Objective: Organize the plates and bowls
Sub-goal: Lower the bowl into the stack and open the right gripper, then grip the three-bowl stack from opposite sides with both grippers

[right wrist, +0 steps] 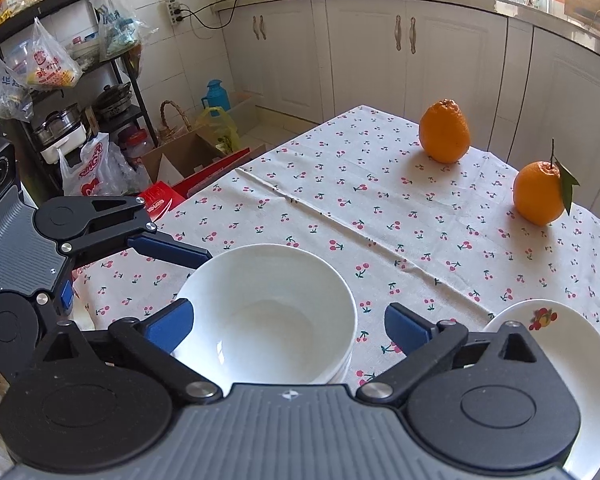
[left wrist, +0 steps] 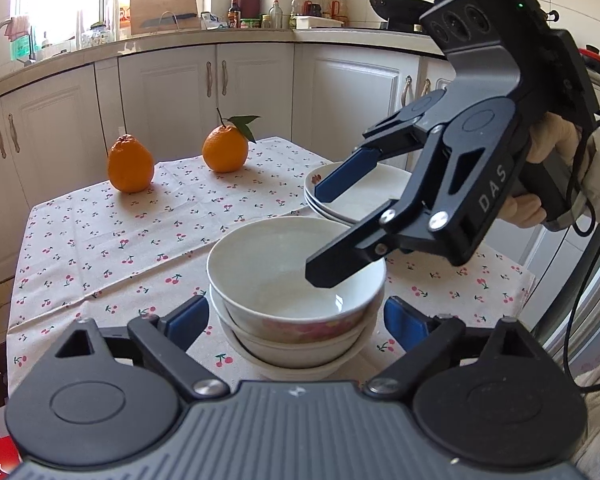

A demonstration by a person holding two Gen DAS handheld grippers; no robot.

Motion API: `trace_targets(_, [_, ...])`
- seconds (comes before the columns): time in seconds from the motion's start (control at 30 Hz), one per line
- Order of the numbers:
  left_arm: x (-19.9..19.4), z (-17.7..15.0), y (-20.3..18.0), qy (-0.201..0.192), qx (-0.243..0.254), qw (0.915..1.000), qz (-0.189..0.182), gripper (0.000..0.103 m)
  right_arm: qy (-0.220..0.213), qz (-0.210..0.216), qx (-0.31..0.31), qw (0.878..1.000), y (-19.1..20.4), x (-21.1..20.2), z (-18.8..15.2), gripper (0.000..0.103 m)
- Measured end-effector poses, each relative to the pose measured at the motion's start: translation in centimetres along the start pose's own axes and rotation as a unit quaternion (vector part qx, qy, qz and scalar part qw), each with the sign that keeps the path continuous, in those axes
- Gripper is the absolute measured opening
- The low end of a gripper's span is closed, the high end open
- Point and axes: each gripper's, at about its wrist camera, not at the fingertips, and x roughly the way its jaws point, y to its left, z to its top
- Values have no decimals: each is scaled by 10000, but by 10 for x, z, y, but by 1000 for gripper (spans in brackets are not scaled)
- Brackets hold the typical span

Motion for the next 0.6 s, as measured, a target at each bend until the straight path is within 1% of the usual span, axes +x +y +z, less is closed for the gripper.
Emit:
trace_targets(0.17, [-8, -6, 1, 90, 97, 9999, -48, 95, -60, -159, -311, 9994, 10, -12, -10, 103])
trace_targets(0.33, [-14, -11, 5, 228, 114, 9997, -65, 95, -57, -328, -789, 9963, 27, -24, -26, 103])
trace_targets(0.43, [-14, -14, 8, 375, 122, 9992, -54, 95, 34, -470, -996, 9939, 37, -25, -37, 103])
trace_targets(0.6, [-11, -17, 6, 531, 260, 9983, -7, 94, 289, -616, -1127, 9913, 43, -16, -55, 103])
